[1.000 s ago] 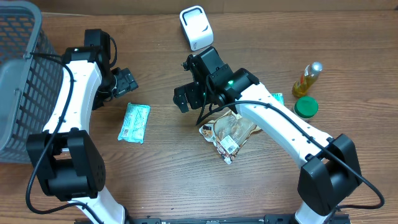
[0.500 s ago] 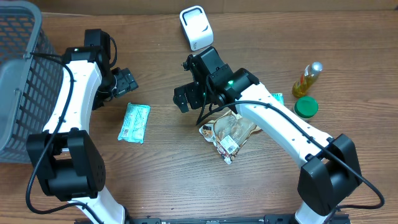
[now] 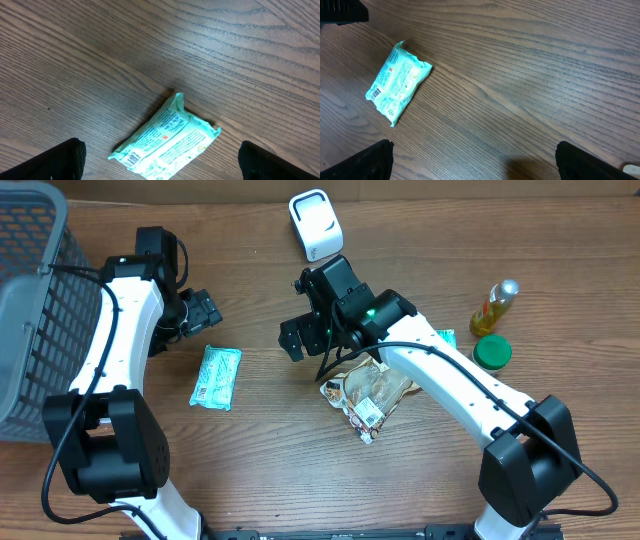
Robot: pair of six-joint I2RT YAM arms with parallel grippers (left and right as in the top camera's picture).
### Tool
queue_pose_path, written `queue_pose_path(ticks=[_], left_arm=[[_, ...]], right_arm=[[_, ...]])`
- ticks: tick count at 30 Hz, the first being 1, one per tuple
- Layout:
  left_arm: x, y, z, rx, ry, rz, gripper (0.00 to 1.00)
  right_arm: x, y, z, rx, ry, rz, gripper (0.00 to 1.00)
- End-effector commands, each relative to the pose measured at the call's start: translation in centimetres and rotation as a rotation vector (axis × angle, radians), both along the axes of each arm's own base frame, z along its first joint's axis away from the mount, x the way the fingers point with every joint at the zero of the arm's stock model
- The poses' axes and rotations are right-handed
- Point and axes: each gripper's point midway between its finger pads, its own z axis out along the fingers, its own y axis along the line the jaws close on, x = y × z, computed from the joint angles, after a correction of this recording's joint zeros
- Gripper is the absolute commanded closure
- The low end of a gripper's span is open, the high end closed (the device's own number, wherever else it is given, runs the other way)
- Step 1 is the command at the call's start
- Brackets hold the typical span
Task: Scan the item barcode
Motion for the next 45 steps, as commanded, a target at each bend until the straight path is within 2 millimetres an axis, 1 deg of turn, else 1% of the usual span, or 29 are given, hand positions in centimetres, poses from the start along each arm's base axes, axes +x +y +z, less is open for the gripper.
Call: queue_pose_path(ticks=[1, 5, 7, 15, 20, 26, 32, 33, 36, 38, 39, 45], left_arm=[[0.4, -0.1, 0.7, 0.0, -0.021, -0.008, 0.01], [-1.0, -2.5, 0.6, -0.134, 0.031, -0.024, 0.0], [-1.5, -3.1, 0.6, -0.17, 0.05, -0.027, 0.01], [-1.6, -3.1, 0.6, -0.172, 0.054, -0.031, 0.0], [-1.7, -3.5, 0.4, -0.166, 0.058, -0.098, 0.0], [-1.9, -4.1, 0.2, -0.165, 0.068, -0.114, 0.12], [-1.9, -4.4, 0.2, -0.168, 0.067, -0.122, 0.11], [-1.9, -4.4, 0.2, -0.168, 0.067, -0.122, 0.15], [-1.9, -4.3, 0.2, -0.165, 0.068, -0.121, 0.67], [-2.0, -4.1, 0.2, -0.149, 0.071, -0.12, 0.89], [-2.0, -3.9, 0.1, -0.141, 0.073, -0.119, 0.96], [-2.9, -2.2, 0.0, -0.042, 0.115, -0.107, 0.96]], right_arm=[[0.2, -0.3, 0.3, -0.003, -0.014, -0.01, 0.0], [0.1, -0.4, 0.2, -0.009, -0.006, -0.01, 0.0], [0.0, -0.5, 0.2, -0.012, -0.003, -0.01, 0.0], [-0.1, -0.5, 0.1, -0.014, 0.0, -0.01, 0.0], [-0.1, -0.5, 0.1, -0.014, 0.0, -0.01, 0.0], [-0.1, -0.5, 0.1, -0.014, 0.0, -0.01, 0.0], [-0.1, -0.5, 0.1, -0.013, 0.0, -0.011, 0.0], [-0.1, -0.5, 0.1, -0.013, 0.0, -0.011, 0.0], [-0.1, -0.5, 0.1, -0.005, 0.012, -0.035, 0.0], [-0.1, -0.5, 0.1, 0.002, 0.022, -0.056, 0.0], [-0.1, -0.5, 0.1, 0.004, 0.024, -0.059, 0.0], [-0.2, -0.7, 0.0, 0.001, 0.036, -0.069, 0.0]])
